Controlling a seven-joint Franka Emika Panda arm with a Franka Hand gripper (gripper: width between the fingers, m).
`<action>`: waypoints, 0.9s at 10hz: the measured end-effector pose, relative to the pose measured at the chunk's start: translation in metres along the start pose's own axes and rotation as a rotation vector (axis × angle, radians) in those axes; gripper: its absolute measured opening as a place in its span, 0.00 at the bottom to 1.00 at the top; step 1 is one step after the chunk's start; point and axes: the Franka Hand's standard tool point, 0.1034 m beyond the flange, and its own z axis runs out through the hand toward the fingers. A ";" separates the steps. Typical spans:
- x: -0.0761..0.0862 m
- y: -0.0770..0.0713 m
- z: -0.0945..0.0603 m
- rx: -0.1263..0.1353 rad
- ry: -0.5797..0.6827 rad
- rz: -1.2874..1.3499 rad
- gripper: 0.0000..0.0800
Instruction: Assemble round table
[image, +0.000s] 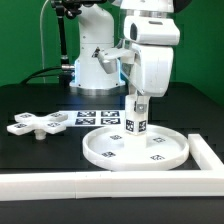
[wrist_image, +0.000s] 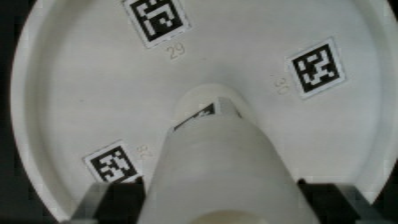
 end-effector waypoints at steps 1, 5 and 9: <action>0.001 -0.001 0.000 0.000 0.000 0.185 0.51; 0.006 -0.005 0.001 0.015 -0.013 0.780 0.51; 0.005 -0.005 0.000 0.014 -0.017 1.101 0.51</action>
Offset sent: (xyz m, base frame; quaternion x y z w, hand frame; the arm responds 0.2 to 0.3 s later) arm -0.0135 0.0126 -0.0053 0.0209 -0.0291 0.3175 0.9476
